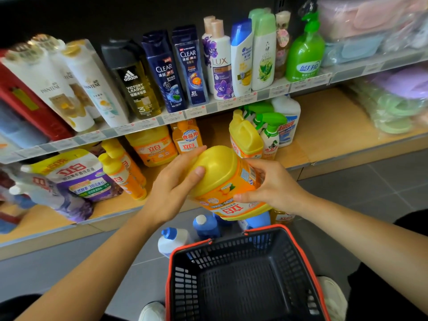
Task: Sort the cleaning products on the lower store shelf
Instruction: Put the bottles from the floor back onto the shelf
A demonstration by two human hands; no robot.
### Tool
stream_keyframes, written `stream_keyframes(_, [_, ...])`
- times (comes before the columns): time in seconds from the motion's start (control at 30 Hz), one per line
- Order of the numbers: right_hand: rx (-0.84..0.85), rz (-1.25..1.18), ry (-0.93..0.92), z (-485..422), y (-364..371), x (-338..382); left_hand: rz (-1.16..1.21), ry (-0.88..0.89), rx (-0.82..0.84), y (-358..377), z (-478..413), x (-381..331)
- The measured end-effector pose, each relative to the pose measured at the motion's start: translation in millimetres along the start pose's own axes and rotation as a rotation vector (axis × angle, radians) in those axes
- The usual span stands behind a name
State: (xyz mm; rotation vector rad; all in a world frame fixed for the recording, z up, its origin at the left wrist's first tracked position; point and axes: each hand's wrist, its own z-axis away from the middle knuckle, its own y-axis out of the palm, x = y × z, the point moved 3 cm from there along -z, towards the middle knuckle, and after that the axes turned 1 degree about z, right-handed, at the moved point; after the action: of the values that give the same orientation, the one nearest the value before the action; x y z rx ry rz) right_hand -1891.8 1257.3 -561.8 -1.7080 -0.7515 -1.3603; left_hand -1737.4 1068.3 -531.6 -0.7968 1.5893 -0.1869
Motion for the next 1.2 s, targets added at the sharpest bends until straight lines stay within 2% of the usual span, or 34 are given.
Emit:
stream_keyframes(0.17, [-0.01, 0.005, -0.028, 0, -1, 0, 0.333, -0.286, 0.031, 2, -5, 3])
stream_keyframes(0.3, [-0.004, 0.038, -0.049, 0, 0, 0, 0.454, -0.418, -0.069, 2, -5, 8])
stream_keyframes(0.53, [-0.031, -0.107, -0.046, -3, -3, 3, 0.535, -0.36, -0.255, -3, -1, 20])
stream_keyframes(0.73, [-0.078, -0.271, 0.017, -10, -6, -2, 0.515, -0.084, -0.278, 3, 8, 14])
stream_keyframes(0.93, [-0.071, -0.359, 0.08, -11, -1, -3, 0.597, -0.119, -0.434, 4, 8, 17])
stream_keyframes(1.07, [-0.081, -0.393, 0.123, -10, 0, -5, 0.614, -0.246, -0.374, 7, 5, 23])
stream_keyframes(1.2, [-0.114, -0.426, 0.153, -10, -2, -6, 0.553, -0.361, -0.149, 17, 6, 25])
